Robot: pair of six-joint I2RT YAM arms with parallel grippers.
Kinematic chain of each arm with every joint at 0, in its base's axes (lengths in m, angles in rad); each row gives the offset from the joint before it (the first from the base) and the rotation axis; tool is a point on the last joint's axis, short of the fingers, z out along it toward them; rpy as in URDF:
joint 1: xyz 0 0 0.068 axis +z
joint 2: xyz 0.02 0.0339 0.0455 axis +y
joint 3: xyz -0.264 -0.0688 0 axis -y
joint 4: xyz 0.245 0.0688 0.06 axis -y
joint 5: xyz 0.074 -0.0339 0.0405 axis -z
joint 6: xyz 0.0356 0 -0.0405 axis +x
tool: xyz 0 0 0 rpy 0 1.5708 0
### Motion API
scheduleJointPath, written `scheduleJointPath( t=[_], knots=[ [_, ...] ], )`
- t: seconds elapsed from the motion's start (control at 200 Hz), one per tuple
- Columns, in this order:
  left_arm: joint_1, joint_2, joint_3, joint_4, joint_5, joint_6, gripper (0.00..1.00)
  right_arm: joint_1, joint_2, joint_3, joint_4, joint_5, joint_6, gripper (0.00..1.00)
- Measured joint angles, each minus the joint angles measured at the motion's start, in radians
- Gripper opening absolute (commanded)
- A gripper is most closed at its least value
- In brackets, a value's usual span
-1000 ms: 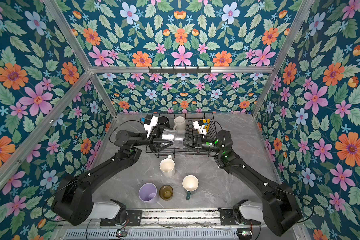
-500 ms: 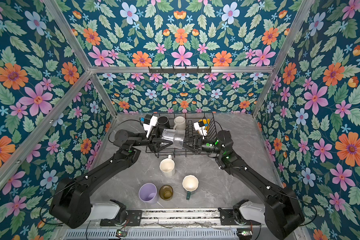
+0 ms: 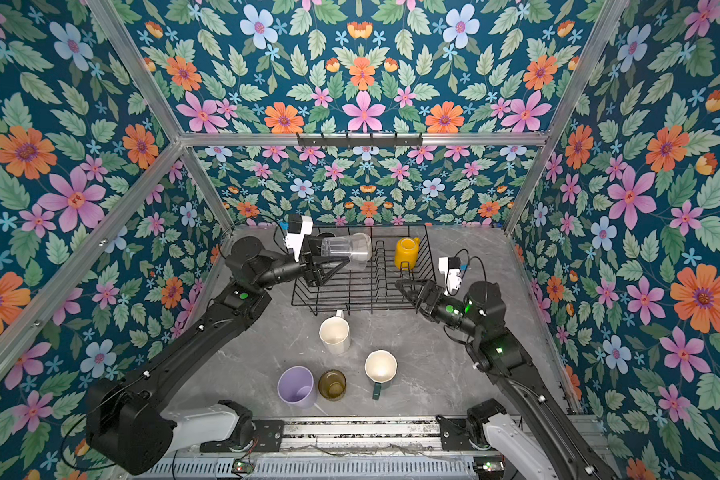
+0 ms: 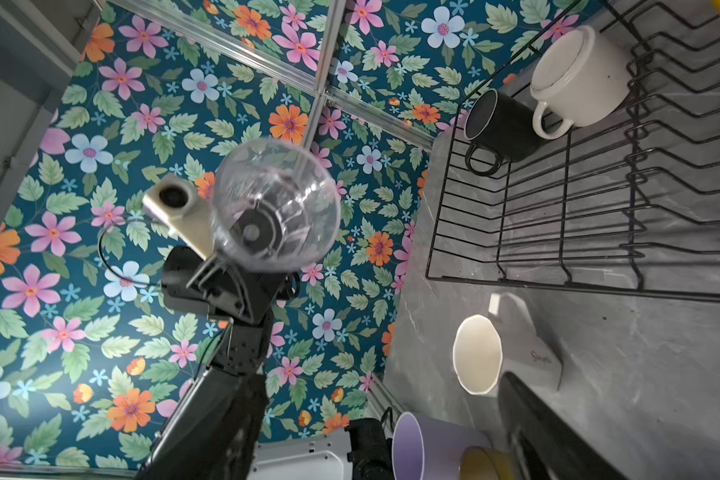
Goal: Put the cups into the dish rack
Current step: 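Open the right gripper and withdraw it while the left gripper holds the cup, then lower the clear cup into the rack beside the white mug with the left gripper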
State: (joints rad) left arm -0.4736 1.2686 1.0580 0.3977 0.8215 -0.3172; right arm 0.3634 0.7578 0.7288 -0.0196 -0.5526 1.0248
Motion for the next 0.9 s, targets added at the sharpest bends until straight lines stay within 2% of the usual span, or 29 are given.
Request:
scheduleJointPath(
  t=[0.145,0.32,0.635,0.9],
  knots=[
    [0.000,0.045,0.063,-0.131,-0.109,0.044,0.00,-0.006,-0.093,-0.041,-0.165,0.156,-0.040,0.97],
    [-0.002,0.093,0.121,-0.245,-0.220,0.058,0.00,-0.005,-0.140,-0.008,-0.287,0.247,-0.092,0.98],
    [-0.014,0.156,0.193,-0.350,-0.348,0.058,0.00,-0.005,-0.158,0.000,-0.382,0.294,-0.123,0.98],
    [-0.070,0.266,0.314,-0.473,-0.472,0.089,0.00,-0.005,-0.132,0.005,-0.405,0.294,-0.131,0.98]
  ],
)
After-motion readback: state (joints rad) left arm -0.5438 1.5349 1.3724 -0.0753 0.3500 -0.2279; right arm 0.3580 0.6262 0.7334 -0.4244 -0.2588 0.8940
